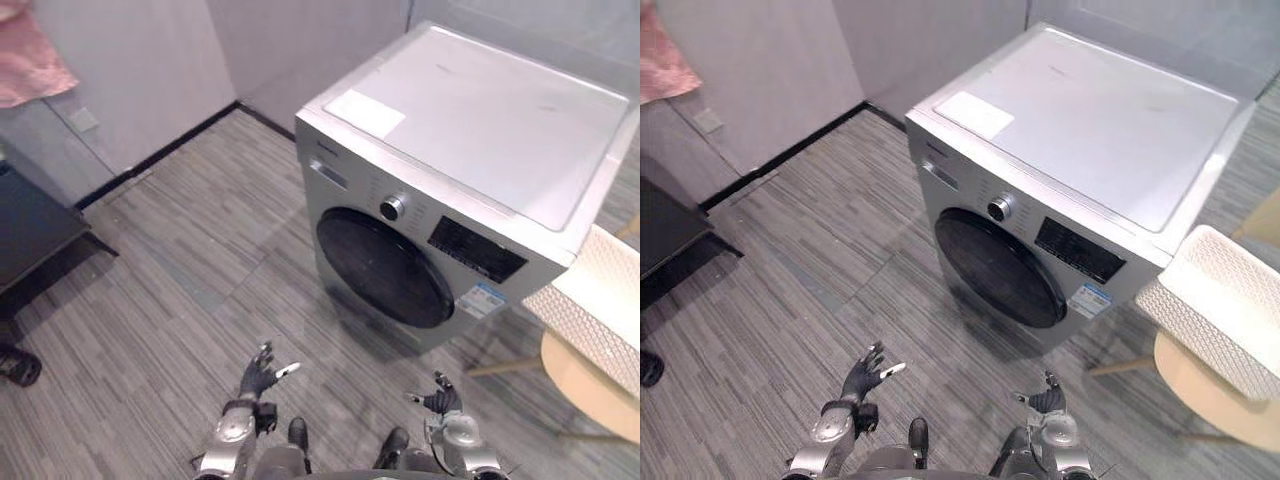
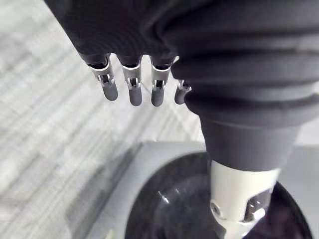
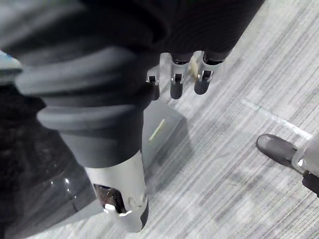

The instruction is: Pick up the laundry basket with both hands and put the clothes into the washing machine.

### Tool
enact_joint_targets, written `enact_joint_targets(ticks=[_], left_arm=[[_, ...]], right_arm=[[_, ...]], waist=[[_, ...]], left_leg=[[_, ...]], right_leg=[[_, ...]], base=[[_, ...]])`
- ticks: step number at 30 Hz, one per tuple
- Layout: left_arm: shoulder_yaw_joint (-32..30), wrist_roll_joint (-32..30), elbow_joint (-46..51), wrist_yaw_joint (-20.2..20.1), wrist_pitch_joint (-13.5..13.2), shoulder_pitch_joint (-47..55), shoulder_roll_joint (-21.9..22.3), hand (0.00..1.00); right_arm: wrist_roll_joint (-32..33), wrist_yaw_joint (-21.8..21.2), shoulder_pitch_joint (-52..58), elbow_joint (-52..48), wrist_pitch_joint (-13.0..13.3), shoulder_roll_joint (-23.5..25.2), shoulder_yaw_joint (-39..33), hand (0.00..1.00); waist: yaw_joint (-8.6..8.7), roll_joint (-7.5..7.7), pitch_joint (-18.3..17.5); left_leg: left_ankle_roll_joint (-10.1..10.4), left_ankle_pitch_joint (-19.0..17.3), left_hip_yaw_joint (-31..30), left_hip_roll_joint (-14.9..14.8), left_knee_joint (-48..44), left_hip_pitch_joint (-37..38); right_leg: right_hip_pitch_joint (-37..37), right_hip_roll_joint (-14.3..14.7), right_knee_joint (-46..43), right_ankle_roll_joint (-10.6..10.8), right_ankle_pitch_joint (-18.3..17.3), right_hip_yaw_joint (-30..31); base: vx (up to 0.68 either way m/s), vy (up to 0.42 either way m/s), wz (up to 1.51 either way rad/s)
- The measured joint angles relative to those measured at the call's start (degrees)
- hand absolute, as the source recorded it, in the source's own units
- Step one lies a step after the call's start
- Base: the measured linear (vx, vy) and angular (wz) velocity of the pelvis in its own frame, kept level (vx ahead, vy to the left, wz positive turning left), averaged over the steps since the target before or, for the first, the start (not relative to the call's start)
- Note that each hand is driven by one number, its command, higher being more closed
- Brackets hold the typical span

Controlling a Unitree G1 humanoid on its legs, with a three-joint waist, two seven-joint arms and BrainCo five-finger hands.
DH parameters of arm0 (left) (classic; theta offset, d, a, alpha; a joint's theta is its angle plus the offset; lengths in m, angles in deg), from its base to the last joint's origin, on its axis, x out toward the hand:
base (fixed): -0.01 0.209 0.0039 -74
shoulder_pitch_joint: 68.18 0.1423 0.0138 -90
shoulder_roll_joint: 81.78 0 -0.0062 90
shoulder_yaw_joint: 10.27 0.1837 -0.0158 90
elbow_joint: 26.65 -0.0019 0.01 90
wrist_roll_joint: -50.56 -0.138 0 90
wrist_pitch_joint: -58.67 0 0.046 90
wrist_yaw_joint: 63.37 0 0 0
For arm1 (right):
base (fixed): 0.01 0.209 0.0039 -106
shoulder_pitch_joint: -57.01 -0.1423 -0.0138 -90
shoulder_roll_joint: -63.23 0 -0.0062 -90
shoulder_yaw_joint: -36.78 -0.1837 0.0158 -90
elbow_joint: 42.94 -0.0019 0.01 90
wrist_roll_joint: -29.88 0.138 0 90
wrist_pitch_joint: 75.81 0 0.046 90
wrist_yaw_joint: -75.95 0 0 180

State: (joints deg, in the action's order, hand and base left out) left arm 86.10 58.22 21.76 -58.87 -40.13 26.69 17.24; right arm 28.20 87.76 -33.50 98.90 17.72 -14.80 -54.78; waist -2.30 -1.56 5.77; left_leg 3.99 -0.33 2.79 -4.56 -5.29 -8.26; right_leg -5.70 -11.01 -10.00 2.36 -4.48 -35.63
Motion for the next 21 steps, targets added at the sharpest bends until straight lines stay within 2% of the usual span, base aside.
enact_joint_targets(ticks=[1,3,4,5,6,7,8,9,10,11,12,13,14,15,16,18,19,20,21], left_arm=[[-0.96,-1.59,-3.09,1.09,0.75,-0.38,-0.4,0.0],[-1.8,-3.25,-5.23,2.72,1.62,-0.92,-0.76,0.0],[-2.01,-3.89,-5.25,3.44,1.78,-0.61,-0.79,0.0],[-2.18,-4.47,-5.45,4.35,1.92,0.04,-0.75,0.0],[-2.55,-4.98,-6.06,4.67,1.91,0.39,-0.68,0.0],[-4.39,-5.86,-8.54,5.25,2.0,0.75,-0.44,0.0],[-5.07,-6.23,-9.29,5.82,2.09,0.91,-0.31,0.0],[-6.72,-6.36,-10.74,6.09,2.22,1.31,0.14,0.0],[-8.89,-6.3,-10.79,6.29,2.26,1.26,0.11,0.0],[-10.07,-6.64,-10.81,7.26,2.33,1.9,-0.28,0.0],[-10.48,-7.01,-10.79,7.54,2.36,2.91,-0.33,0.0],[-10.55,-7.5,-11.04,7.6,2.77,3.53,-0.3,0.0],[-10.5,-7.8,-11.13,7.9,3.64,3.77,-1.05,0.0],[-10.53,-8.13,-10.77,7.96,3.47,3.38,-1.28,0.0],[-10.53,-8.13,-10.78,7.97,3.46,3.31,-1.27,0.0],[-10.59,-8.13,-10.8,7.97,3.43,1.85,-0.97,0.0],[-10.62,-8.12,-10.84,7.96,3.45,1.26,-0.69,0.0],[-10.6,-8.08,-10.85,7.97,3.4,0.07,0.17,0.0],[-10.63,-8.1,-11.0,7.94,3.37,-0.49,0.57,0.0]], right_arm=[[-0.18,-0.2,-0.29,1.52,0.11,-0.05,0.0,0.0],[-0.17,-0.33,-1.98,3.41,0.2,-0.04,-0.27,0.0],[-0.17,-0.33,-2.32,3.9,0.19,-0.17,-0.73,0.0],[-0.17,-0.3,-3.02,4.11,0.18,-0.21,-0.7,0.0],[-0.16,-0.29,-3.19,4.09,0.18,-0.13,-0.66,0.0],[-0.17,-0.26,-3.09,4.28,0.04,0.35,-0.65,0.0],[-0.18,-0.25,-2.78,4.32,0.03,0.5,-0.71,0.0],[-0.18,-0.22,-2.33,4.25,-0.06,0.67,-0.69,0.0],[-0.25,-0.22,-0.98,3.46,-0.18,1.33,-0.53,0.0],[-0.59,-1.04,1.54,2.03,0.02,0.46,-0.02,0.0],[0.57,-2.56,2.77,0.97,0.58,-0.18,0.33,0.0],[0.6,-3.81,3.32,0.44,0.39,-0.61,0.63,0.0],[0.62,-4.4,3.07,1.26,-0.17,-0.81,0.62,0.0],[1.08,-4.25,3.03,1.29,-0.17,-0.9,0.14,0.0],[1.11,-4.22,3.03,1.22,-0.16,-0.95,0.14,0.0],[1.11,-4.18,2.9,0.64,-0.05,-0.99,0.15,0.0],[1.1,-4.17,2.85,0.63,-0.06,-0.98,0.1,0.0],[1.29,-4.21,2.63,0.28,-0.09,-0.94,-0.46,0.0],[1.17,-4.22,2.48,-0.51,-0.18,-0.96,-0.43,0.0]], waist=[[-0.13,0.29,-0.02],[-0.18,0.95,0.22],[-0.3,0.9,0.29],[-0.57,0.75,0.29],[-0.8,0.65,0.25],[-1.67,1.03,0.23],[-1.62,1.28,0.24],[-1.64,1.83,0.45],[-1.13,3.54,0.2],[-1.04,3.91,0.47],[-0.93,3.06,0.19],[-0.47,2.83,0.89],[0.71,3.05,1.19],[1.62,2.93,1.7],[1.62,2.9,1.72],[1.77,2.84,2.74],[1.85,2.68,3.15],[2.2,2.39,4.19],[3.16,2.64,4.76]], left_leg=[[0.14,0.8,-1.14,0.31,-0.97,-1.16],[-1.1,3.65,2.53,0.58,-1.05,-3.26],[-2.74,4.76,7.57,0.58,-0.74,-4.29],[-3.02,4.58,13.37,-0.08,-0.69,-4.89],[-3.54,4.22,15.27,-0.45,-0.75,-4.99],[-4.89,3.29,15.36,-0.39,-0.97,-5.07],[-5.01,2.39,15.34,-0.3,-1.09,-5.1],[-5.47,0.65,15.3,0.37,-1.59,-5.51],[-6.22,-2.17,16.3,1.56,-4.83,-5.25],[-8.0,-7.24,17.53,0.86,-17.24,-6.24],[-6.71,-11.19,17.62,0.39,-18.73,-5.24],[-7.63,-15.56,15.98,1.57,-20.55,-4.95],[-8.12,-16.27,13.92,2.91,-20.43,-4.05],[-8.53,-15.97,11.0,3.74,-17.73,-2.87],[-8.63,-15.68,10.52,3.8,-17.23,-2.79],[-8.59,-13.99,6.02,5.11,-14.86,-1.71],[-8.66,-13.88,4.87,5.46,-14.5,-1.27],[-8.66,-13.92,2.85,6.09,-13.65,-0.02],[-8.02,-13.6,1.27,7.16,-12.06,1.7]], right_leg=[[0.76,-0.25,0.37,0.01,0.01,-2.12],[1.41,-1.53,1.11,0.31,0.19,-5.47],[1.65,-1.78,1.76,0.46,0.29,-7.31],[1.7,-1.62,1.85,0.41,0.18,-8.34],[1.76,-1.22,1.88,0.67,-0.12,-8.41],[2.07,-0.74,1.89,1.78,-0.71,-8.32],[2.26,-0.78,1.75,2.13,-0.95,-8.34],[2.45,-1.94,-0.11,3.81,-2.57,-8.33],[1.84,-4.96,-3.06,4.17,-3.08,-8.77],[1.46,-8.73,-11.34,5.03,-6.09,-8.48],[1.02,-9.44,-15.72,3.78,-7.08,-7.21],[-1.59,-11.34,-22.97,1.38,-9.23,-0.75],[-7.81,-11.62,-33.45,0.31,-9.22,9.82],[-11.04,-7.63,-34.76,1.76,-10.83,14.68],[-11.66,-6.74,-34.45,1.8,-10.91,15.13],[-14.61,-0.82,-25.99,2.11,-10.59,18.15],[-15.07,0.54,-23.37,2.22,-10.03,19.16],[-16.02,2.83,-17.22,3.51,-8.18,21.87],[-15.91,3.68,-9.64,4.14,-4.52,24.65]], base=[[-0.07,0.024,1.01],[-0.12,0.07,1.0],[-0.17,0.134,0.74],[-0.17,0.142,0.57],[-0.18,0.17,0.28],[-0.12,0.123,0.18],[-0.13,0.141,0.32],[-0.05,0.107,0.43],[0.03,0.167,0.49],[0.1,0.142,0.33],[0.13,0.195,0.27],[0.08,0.153,0.32],[0.12,0.152,0.65],[0.11,0.071,0.58],[0.14,0.058,0.61],[0.13,0.054,0.63],[0.21,0.012,0.93],[0.26,-0.034,1.14],[0.28,-0.065,1.21]])
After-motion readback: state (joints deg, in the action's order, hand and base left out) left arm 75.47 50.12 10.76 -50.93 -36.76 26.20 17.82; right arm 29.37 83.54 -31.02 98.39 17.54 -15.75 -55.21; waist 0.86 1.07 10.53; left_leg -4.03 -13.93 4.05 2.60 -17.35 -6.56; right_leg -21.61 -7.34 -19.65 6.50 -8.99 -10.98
